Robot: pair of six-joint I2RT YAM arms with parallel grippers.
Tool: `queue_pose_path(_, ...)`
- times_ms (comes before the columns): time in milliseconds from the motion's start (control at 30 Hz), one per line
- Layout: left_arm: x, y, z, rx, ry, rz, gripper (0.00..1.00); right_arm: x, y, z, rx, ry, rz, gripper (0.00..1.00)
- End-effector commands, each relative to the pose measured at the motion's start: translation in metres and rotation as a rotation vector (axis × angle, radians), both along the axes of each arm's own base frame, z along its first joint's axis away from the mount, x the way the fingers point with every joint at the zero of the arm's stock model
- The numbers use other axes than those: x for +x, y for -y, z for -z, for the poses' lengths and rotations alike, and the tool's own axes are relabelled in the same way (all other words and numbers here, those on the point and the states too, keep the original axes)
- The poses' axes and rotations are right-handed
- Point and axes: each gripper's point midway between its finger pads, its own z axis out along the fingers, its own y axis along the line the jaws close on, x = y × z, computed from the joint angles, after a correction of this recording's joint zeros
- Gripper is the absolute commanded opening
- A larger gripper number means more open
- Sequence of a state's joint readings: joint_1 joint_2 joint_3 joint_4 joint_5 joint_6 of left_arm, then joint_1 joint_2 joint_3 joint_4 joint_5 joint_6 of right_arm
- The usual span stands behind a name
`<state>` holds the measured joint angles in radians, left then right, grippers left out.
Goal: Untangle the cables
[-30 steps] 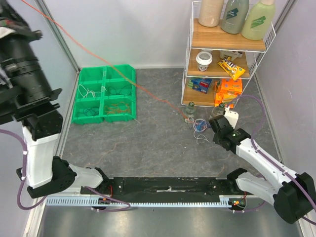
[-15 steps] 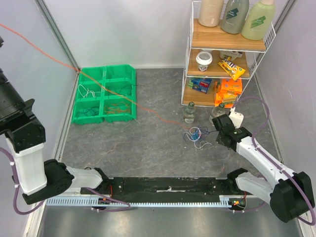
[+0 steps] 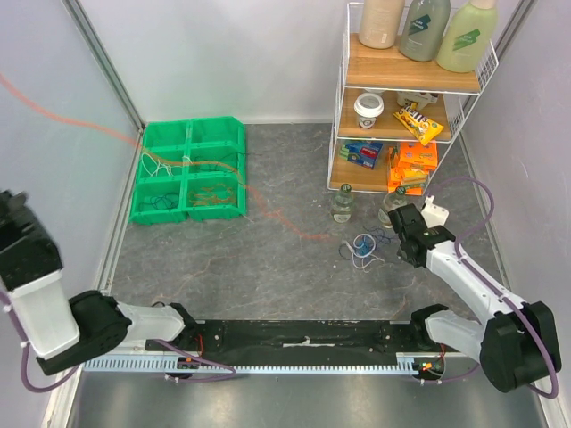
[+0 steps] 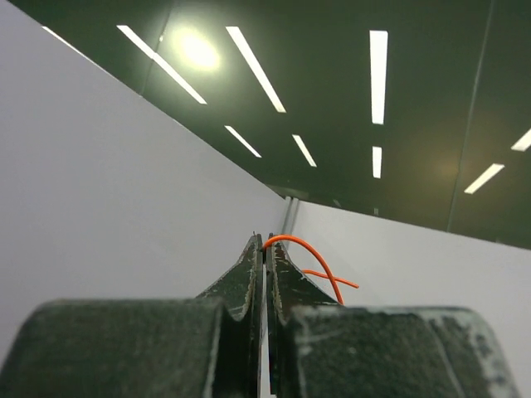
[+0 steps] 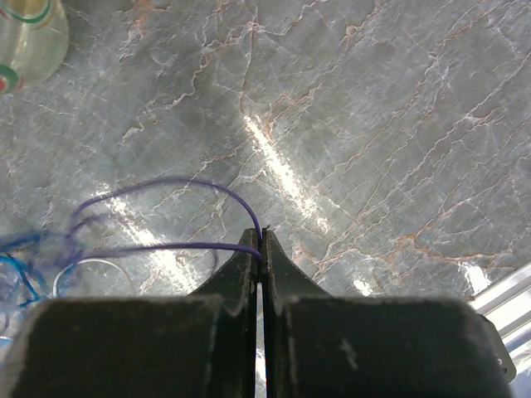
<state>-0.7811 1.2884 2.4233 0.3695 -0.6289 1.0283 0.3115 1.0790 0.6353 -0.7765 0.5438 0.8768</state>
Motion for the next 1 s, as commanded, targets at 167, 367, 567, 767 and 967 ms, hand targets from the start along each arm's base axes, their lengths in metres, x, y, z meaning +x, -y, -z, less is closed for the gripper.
queue_pose_path(167, 0.027, 0.02, 0.026, -0.011, -0.111, 0.115, 0.02, 0.014, -0.002, -0.004, -0.002, 0.006, -0.042, 0.0)
queue_pose_path(367, 0.144, 0.137, 0.136, 0.061, -0.514, 0.329, 0.02, 0.024, -0.036, -0.002, 0.155, 0.05, -0.197, 0.0)
queue_pose_path(567, 0.176, 0.159, 0.197, 0.125, -0.658, 0.251, 0.02, 0.02, -0.037, -0.006, 0.162, 0.07, -0.211, 0.0)
queue_pose_path(767, 0.192, 0.168, 0.255, 0.149, -0.79, 0.212, 0.02, 0.022, -0.029, -0.011, 0.132, 0.094, -0.173, 0.0)
queue_pose_path(967, 0.2, 0.173, 0.296, 0.165, -0.868, 0.197, 0.02, 0.021, -0.03, -0.01, 0.134, 0.091, -0.174, 0.0)
